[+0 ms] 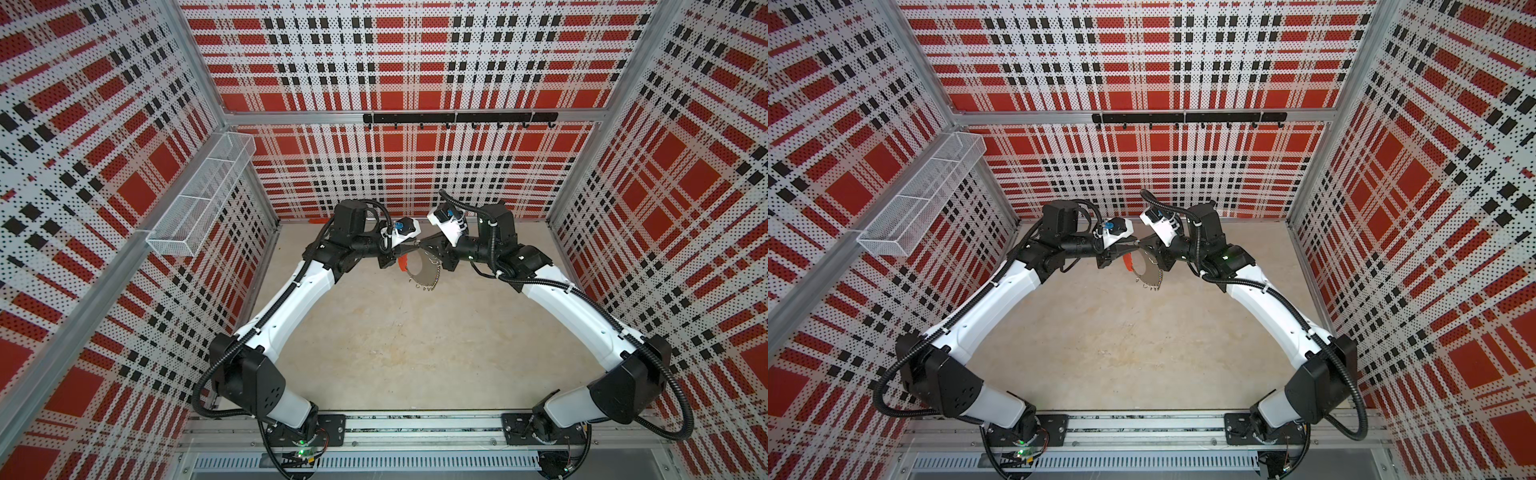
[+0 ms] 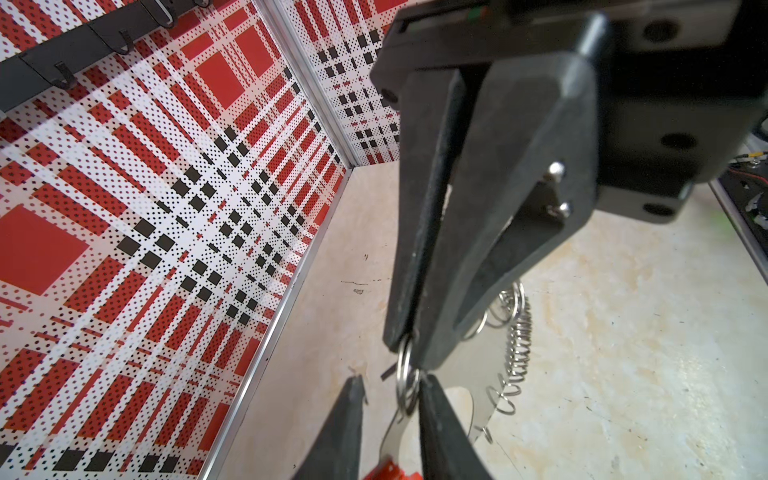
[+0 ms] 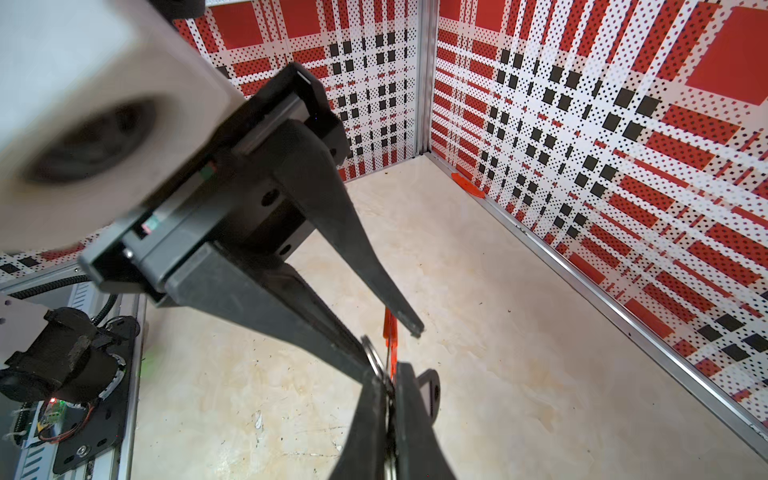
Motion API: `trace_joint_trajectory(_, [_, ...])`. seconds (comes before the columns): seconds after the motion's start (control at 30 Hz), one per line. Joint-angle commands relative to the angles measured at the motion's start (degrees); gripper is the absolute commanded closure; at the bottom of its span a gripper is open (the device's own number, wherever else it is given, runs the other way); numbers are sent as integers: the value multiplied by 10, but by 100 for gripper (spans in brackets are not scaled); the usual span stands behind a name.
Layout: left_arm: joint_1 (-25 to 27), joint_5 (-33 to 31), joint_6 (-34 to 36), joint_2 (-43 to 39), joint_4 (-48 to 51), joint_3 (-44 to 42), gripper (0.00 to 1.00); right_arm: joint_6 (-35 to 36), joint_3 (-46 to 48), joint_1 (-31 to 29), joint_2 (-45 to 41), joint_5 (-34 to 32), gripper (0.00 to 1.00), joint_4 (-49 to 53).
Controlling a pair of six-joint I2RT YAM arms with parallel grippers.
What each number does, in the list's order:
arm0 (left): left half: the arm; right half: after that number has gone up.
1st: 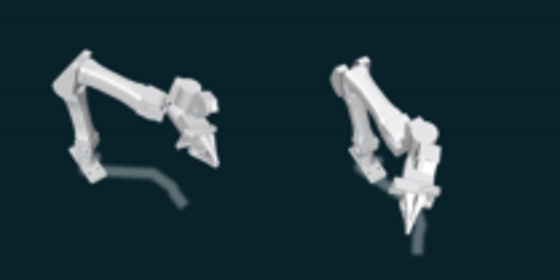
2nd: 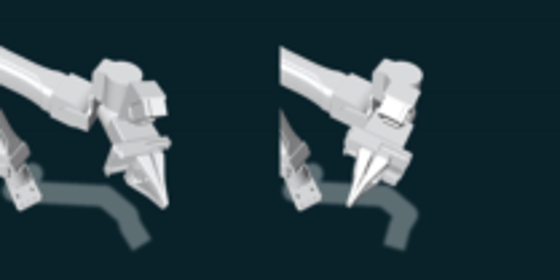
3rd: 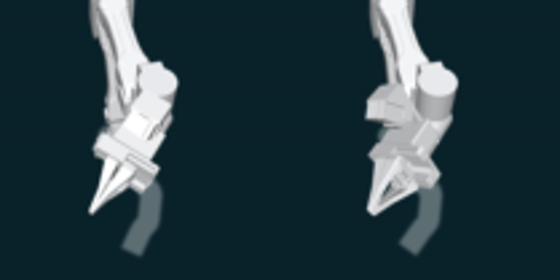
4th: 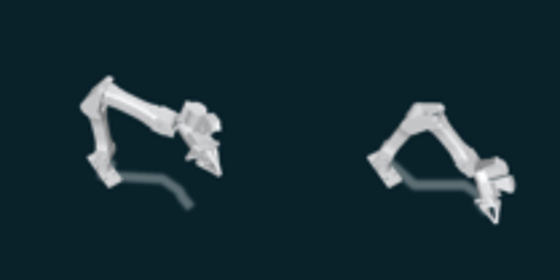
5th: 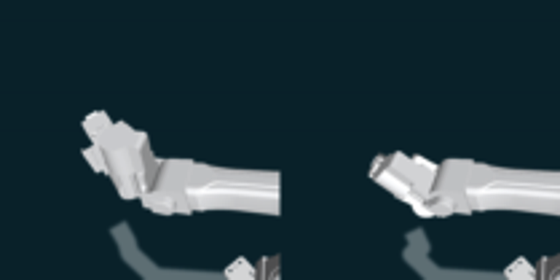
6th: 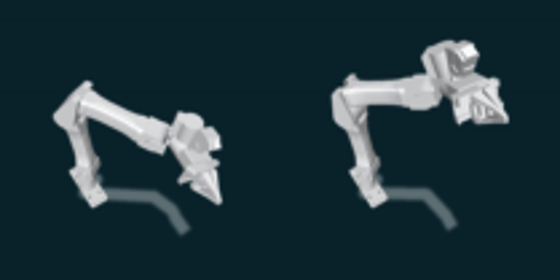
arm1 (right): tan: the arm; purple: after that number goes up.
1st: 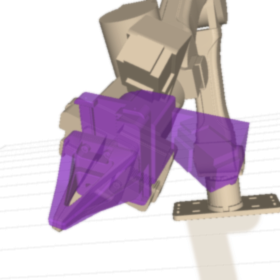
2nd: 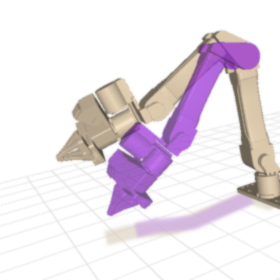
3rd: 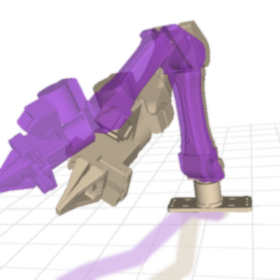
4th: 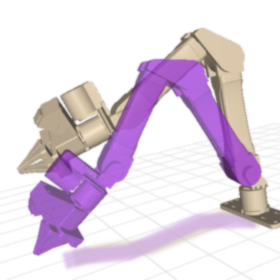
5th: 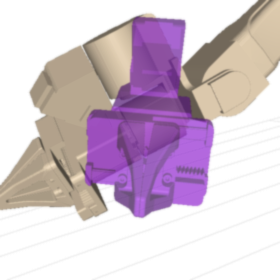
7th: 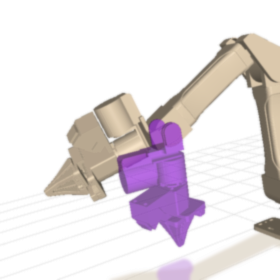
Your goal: Put the keys on the keyring
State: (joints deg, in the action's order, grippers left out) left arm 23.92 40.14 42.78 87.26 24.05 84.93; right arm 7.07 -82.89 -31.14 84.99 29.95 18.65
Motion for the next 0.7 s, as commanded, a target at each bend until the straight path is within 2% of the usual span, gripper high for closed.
trace_joint_trajectory(0.0, [-8, 28, -2, -23, -10, 16, 72, 15, -9, -5, -1, 8, 100, -10])
trace_joint_trajectory(0.27, [-7, 38, -8, -24, -16, 18, 72, 12, -10, -6, 1, 12, 100, -12])
trace_joint_trajectory(0.67, [2, 38, -20, -5, -19, 22, 89, 11, -11, -10, 0, 17, 100, -12])
